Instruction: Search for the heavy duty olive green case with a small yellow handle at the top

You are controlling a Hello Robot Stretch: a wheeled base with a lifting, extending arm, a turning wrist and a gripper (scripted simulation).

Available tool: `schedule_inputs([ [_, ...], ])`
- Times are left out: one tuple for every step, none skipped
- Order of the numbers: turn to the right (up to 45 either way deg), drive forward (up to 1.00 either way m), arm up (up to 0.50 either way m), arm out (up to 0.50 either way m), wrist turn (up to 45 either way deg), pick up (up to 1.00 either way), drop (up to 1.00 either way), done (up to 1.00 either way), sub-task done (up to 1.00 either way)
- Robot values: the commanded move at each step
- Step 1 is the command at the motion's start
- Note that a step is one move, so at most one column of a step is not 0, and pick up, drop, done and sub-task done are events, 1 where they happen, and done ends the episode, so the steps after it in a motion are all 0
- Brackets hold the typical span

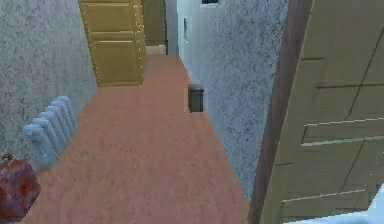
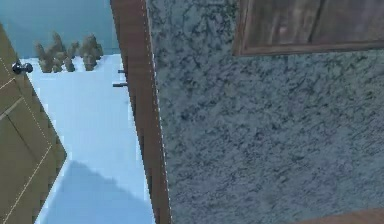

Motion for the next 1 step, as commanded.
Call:
schedule_inputs([
  [-6.0, 0.00, 0.00, 0.00, 0.0, 0.00, 0.00, 0.00, 0.00],
])
